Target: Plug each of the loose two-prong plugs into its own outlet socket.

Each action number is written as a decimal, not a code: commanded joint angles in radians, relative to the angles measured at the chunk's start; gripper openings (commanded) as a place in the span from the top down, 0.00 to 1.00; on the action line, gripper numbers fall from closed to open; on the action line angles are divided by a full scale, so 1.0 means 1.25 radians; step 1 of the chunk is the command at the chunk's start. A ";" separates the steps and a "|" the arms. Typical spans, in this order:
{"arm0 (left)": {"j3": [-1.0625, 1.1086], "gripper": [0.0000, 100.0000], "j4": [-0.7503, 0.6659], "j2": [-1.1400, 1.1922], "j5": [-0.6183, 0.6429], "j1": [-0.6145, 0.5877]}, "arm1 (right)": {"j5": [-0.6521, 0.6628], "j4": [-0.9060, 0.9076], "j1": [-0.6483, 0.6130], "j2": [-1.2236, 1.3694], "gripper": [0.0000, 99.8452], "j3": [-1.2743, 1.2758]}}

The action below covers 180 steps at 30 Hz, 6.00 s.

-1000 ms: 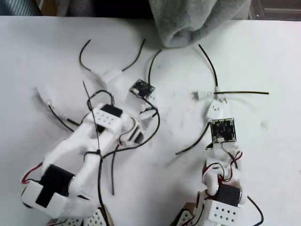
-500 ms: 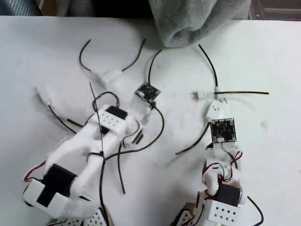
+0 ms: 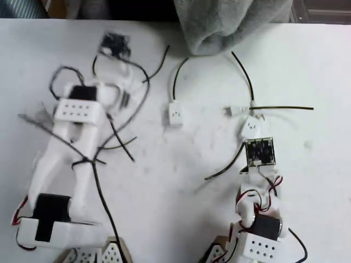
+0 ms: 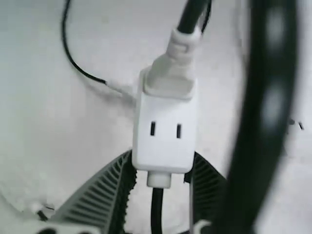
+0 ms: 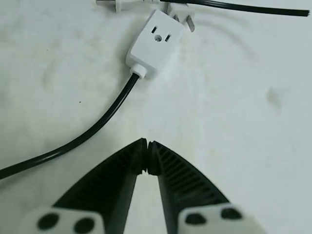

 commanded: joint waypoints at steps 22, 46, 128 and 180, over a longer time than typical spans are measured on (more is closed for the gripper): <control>-1.518 0.78 0.469 1.108 -0.058 -0.102 | 0.000 0.001 -0.006 -0.010 0.98 0.007; -1.455 0.69 0.646 0.693 -0.161 -0.422 | 0.000 -0.008 -0.006 -0.010 0.98 0.007; -0.120 0.98 0.463 0.084 0.077 0.395 | -0.007 -0.023 0.122 -0.012 0.98 -0.012; 0.095 0.74 0.164 0.077 -0.188 0.061 | -0.001 -0.034 0.136 -0.009 0.98 -0.012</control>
